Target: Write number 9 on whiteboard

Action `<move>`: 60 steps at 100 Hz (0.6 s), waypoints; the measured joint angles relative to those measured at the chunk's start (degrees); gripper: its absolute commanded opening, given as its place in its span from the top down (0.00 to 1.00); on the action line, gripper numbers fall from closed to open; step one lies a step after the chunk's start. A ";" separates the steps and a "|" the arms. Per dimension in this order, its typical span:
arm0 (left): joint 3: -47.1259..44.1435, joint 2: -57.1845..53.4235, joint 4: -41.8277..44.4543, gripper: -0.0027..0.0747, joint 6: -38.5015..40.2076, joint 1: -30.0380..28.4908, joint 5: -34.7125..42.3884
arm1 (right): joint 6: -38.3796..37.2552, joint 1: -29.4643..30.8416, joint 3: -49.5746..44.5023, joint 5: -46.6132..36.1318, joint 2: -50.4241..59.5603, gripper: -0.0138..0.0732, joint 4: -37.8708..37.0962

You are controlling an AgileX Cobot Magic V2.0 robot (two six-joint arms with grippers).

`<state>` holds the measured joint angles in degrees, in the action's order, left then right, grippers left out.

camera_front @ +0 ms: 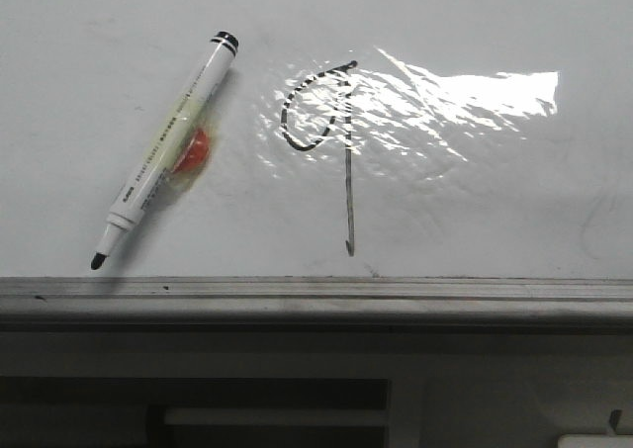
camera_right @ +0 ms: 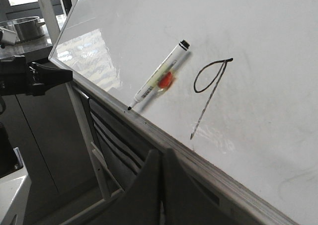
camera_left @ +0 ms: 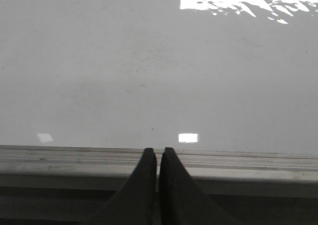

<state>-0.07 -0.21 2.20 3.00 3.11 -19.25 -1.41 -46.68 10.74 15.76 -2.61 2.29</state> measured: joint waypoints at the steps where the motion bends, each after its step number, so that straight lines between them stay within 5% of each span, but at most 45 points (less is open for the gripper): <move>1: 0.00 0.00 0.00 0.99 0.00 0.00 0.00 | 0.00 0.00 0.00 0.00 0.00 0.91 0.00; 60: 0.00 0.00 0.00 0.99 0.00 0.00 -0.04 | 0.18 0.00 0.00 0.00 0.00 0.91 -4.57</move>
<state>-0.07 -0.21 2.20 3.00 3.11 -19.28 -1.23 -46.68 10.74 15.76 -2.61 -2.28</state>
